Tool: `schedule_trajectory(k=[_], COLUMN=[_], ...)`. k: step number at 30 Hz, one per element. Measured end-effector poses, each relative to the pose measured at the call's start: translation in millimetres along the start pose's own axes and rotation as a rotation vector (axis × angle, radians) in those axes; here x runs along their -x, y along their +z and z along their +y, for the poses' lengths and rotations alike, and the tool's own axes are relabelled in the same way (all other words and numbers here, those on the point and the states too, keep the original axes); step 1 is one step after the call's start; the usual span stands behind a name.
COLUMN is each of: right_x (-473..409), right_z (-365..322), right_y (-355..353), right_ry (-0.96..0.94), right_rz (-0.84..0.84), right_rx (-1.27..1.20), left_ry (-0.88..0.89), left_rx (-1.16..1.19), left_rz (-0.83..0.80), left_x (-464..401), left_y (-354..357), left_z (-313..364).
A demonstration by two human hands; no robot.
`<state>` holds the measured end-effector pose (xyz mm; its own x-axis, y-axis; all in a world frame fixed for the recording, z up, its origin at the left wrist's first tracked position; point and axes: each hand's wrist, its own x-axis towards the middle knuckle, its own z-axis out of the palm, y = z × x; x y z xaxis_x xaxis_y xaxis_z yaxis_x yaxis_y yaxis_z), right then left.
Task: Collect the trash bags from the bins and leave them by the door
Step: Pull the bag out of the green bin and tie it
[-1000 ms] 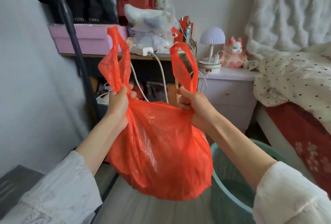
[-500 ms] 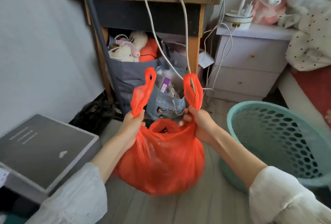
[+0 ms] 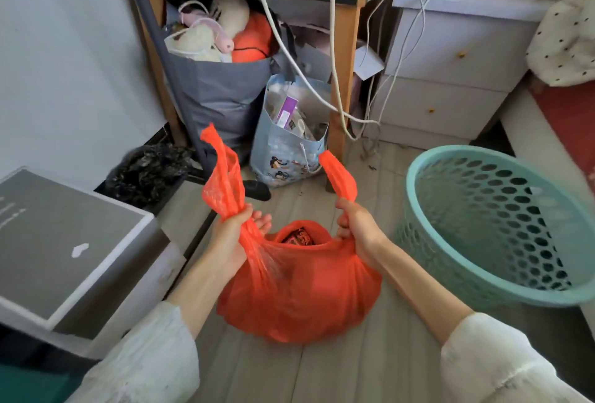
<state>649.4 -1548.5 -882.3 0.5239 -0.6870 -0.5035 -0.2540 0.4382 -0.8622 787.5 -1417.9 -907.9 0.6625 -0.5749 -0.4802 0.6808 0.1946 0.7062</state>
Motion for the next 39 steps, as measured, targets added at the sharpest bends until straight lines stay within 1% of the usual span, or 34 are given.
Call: schedule_trajectory(k=[2, 5, 6, 7, 9, 11, 12, 14, 16, 18, 20, 22, 24, 26, 27, 28, 30, 32, 33, 34, 36, 37, 39], right_x=[-2, -3, -3, -3, -4, -4, -3, -2, 1, 4, 9, 17, 23, 27, 27, 25, 20, 12, 9, 7, 4, 3, 3], right_z=[2, 7, 8, 9, 12, 13, 14, 15, 15, 14, 14, 12, 9, 9, 10, 11, 15, 21, 22, 23, 24, 23, 22], right_y=[3, 0, -2, -3, -3, -1, -1, -1, -1, 1, 3, 5, 7, 7, 7, 8, 10, 11, 11, 11, 7, 5, 3], right_ry=[-0.006, 0.046, 0.049, 0.039, -0.014, -0.045, -0.036, 0.007, 0.044, 0.042, -0.004, -0.075, -0.136, -0.159, -0.152, -0.131, -0.057, 0.01, 0.041, 0.074, 0.121, 0.127, 0.128], right_rz=[-0.015, -0.077, -0.084, -0.067, 0.015, 0.073, 0.069, 0.024, -0.021, -0.071, -0.136, -0.217, -0.277, -0.31, -0.314, -0.307, -0.244, -0.19, -0.21, -0.254, -0.338, -0.374, -0.42], right_rx=[-0.007, -0.193, -0.216, -0.186, 0.027, 0.264, 0.32, 0.303, 0.267, 0.297, 0.345, 0.391, 0.421, 0.428, 0.413, 0.38, 0.249, 0.08, -0.017, -0.115, -0.245, -0.265, -0.225], left_ry=[-0.022, -0.018, -0.007, 0.002, -0.016, -0.039, -0.042, -0.047, -0.052, -0.056, -0.018, 0.032, 0.128, 0.306, 0.385, 0.425, 0.418, 0.431, 0.414, 0.343, 0.098, -0.017, -0.147], left_rx=[0.003, -0.068, -0.119, -0.169, -0.185, -0.11, -0.073, -0.08, -0.152, -0.263, -0.409, -0.64, -0.84, -1.065, -1.21, -1.327, -1.463, -1.546, -1.56, -1.48, -1.185, -1.048, -0.854], left_rz=[0.01, 0.008, -0.01, -0.036, -0.116, -0.189, -0.219, -0.245, -0.244, -0.227, -0.223, -0.24, -0.259, -0.271, -0.304, -0.352, -0.461, -0.534, -0.55, -0.549, -0.521, -0.512, -0.483], left_x=[-2, -5, -5, -3, 0, 4, 4, 4, 3, 2, 4, 11, 19, 21, 21, 20, 20, 22, 21, 21, 20, 19, 15], left_y=[-4, -12, -12, -9, -3, 1, 1, -1, -1, -1, 1, 7, 17, 23, 23, 20, 16, 16, 16, 16, 13, 11, 6], left_z=[2, 1, 1, 1, 3, 5, 5, 5, 4, 1, -1, -3, -6, -12, -15, -20, -27, -32, -33, -32, -27, -22, -13])
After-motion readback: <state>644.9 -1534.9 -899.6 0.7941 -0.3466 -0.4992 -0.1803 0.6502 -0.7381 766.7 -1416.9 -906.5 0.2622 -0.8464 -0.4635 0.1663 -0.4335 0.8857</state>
